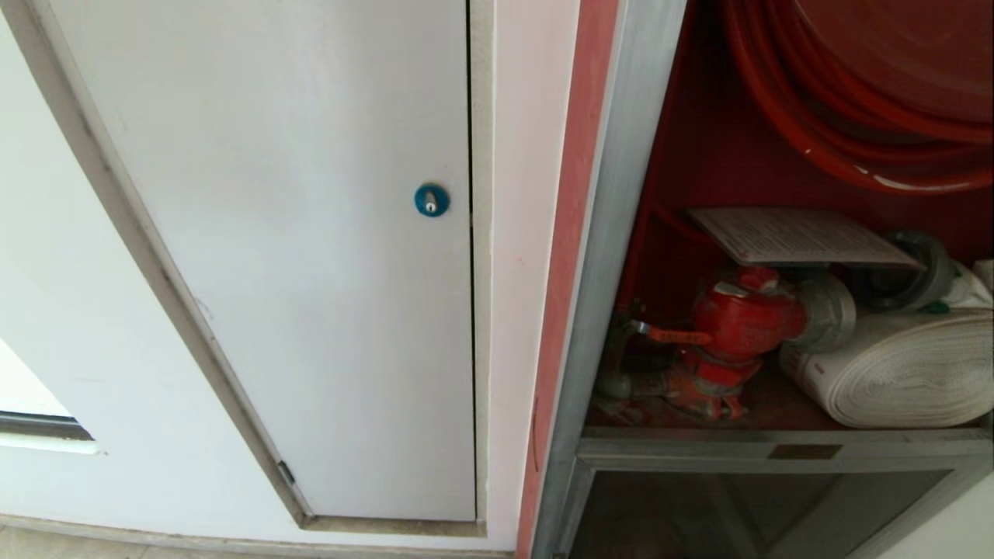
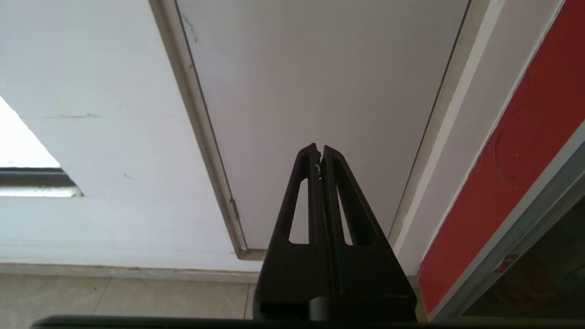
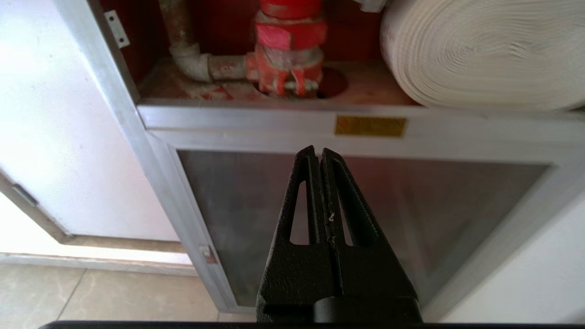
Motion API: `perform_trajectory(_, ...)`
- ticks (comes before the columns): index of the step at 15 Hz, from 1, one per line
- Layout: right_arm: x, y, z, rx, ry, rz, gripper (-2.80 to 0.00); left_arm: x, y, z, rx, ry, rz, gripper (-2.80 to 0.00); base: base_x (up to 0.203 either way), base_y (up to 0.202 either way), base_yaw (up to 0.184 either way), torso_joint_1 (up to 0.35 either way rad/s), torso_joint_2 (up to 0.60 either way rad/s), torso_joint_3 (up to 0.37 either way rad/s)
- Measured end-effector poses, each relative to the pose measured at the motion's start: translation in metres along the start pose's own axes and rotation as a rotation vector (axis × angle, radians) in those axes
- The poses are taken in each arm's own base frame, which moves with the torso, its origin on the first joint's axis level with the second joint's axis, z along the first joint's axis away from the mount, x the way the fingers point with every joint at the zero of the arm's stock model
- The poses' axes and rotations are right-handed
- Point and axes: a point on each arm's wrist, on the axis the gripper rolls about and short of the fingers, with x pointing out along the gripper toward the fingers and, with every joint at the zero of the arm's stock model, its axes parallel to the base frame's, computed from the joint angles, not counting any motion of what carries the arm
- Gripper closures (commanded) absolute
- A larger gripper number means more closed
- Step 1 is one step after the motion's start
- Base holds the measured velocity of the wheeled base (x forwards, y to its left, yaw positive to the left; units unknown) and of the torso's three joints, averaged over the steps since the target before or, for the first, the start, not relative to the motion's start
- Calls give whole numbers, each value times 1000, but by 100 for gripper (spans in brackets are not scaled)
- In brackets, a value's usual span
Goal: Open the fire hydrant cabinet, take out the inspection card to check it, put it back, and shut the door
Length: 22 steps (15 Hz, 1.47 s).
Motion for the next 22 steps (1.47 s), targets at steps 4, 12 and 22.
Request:
perform_trajectory(4,0,0,0,0,0,0,0,0,0,0,0,0,0,0,129,0,0,2,2,2)
perform_trajectory(12,0,0,0,-1,0,-3,0,0,0,0,-3,-1,1,0,0,0,0,0,0,0)
perform_trajectory(22,-7,0,14,2,-1,-21,0,0,0,0,-3,0,1,0,0,0,0,0,0,0)
